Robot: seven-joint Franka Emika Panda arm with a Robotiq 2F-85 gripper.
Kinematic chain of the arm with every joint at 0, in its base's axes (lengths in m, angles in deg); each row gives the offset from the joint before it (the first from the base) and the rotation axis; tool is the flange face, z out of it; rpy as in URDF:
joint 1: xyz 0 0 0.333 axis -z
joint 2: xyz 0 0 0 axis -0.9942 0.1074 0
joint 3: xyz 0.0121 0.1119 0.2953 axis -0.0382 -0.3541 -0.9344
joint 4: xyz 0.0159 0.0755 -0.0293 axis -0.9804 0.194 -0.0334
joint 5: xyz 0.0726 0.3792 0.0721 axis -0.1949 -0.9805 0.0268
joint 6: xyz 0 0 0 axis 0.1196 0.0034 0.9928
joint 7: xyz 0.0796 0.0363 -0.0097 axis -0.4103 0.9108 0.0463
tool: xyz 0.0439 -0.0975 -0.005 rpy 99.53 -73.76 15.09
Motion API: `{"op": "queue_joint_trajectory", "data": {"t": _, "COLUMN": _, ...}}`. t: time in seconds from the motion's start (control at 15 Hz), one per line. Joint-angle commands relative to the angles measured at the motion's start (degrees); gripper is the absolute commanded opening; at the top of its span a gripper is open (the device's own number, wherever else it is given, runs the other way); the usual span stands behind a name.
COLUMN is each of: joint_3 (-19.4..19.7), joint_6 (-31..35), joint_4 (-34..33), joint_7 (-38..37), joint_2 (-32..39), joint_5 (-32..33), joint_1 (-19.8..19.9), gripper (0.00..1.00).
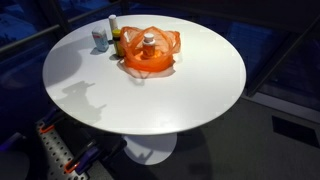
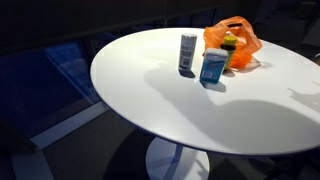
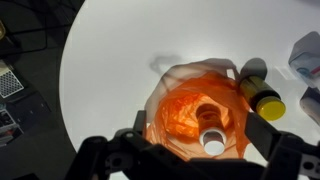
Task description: Pick up the white medicine bottle from the orange plastic and put it on the table
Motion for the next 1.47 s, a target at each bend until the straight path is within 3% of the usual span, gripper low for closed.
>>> {"op": "queue_joint_trajectory", "data": {"t": 0.0, "joint_3": -0.1, "joint_6": -0.2, "joint_4": -6.7, "joint_7": -3.3, "joint_2": 7.4, "joint_5": 1.4, "joint_1": 0.1, "gripper": 1.00}}
{"op": "queue_joint_trajectory", "data": {"t": 0.87, "joint_3": 4.0, "joint_6": 9.6, "joint_4": -20.2, "joint_7": -6.6, "joint_2": 29.9, "joint_5": 1.0, "joint_1": -2.0, "gripper": 1.00}}
{"op": "queue_joint_trajectory", "data": {"t": 1.4, "joint_3": 6.6, "joint_6": 12.1, "joint_4": -25.4, "joint_7": -8.0, "joint_2": 38.2, "joint_5": 0.1, "joint_1": -4.8, "gripper": 1.00}}
